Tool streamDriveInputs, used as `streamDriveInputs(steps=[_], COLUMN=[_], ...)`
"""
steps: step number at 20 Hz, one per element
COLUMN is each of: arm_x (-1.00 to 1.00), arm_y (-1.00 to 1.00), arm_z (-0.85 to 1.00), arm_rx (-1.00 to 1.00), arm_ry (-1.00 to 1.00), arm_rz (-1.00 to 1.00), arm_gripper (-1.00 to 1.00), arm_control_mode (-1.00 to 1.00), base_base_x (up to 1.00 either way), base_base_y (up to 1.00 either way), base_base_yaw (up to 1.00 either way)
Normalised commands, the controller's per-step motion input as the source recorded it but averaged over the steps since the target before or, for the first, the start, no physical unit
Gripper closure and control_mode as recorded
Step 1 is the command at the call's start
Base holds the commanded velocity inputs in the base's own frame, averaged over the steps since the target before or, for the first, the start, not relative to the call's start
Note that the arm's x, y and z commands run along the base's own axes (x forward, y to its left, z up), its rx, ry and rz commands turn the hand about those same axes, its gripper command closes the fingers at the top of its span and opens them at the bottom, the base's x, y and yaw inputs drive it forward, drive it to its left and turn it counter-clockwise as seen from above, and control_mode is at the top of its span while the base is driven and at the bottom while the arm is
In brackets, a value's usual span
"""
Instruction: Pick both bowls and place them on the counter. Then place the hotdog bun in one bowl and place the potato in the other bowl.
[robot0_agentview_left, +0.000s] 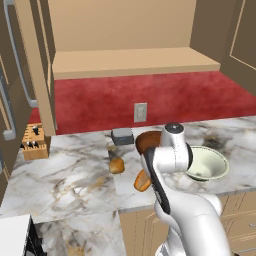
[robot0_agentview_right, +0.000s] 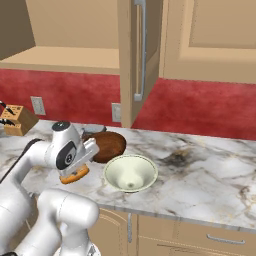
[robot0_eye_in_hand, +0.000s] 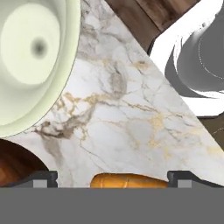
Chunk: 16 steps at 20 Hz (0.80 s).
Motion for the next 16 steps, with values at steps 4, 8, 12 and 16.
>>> streamDriveInputs(steps=[4,8,12,16], arm_x=[0.00,0.10,0.25,0.28], arm_y=[0.46,0.29,0.19,0.10], arm_z=[0.18,0.03,0.00,0.00], arm_rx=[-0.07,-0.11,-0.11,-0.17], arm_ry=[0.02,-0.09,-0.05,0.00], arm_rz=[0.44,0.61,0.59,0.47], arm_gripper=[-1.00,-1.00,-1.00,-1.00], arm_control_mode=[-1.00,-1.00,-1.00,-1.00], base_base_x=[0.00,0.00,0.00,0.00], base_base_y=[0.00,0.00,0.00,0.00], base_base_yaw=[0.00,0.00,0.00,0.00])
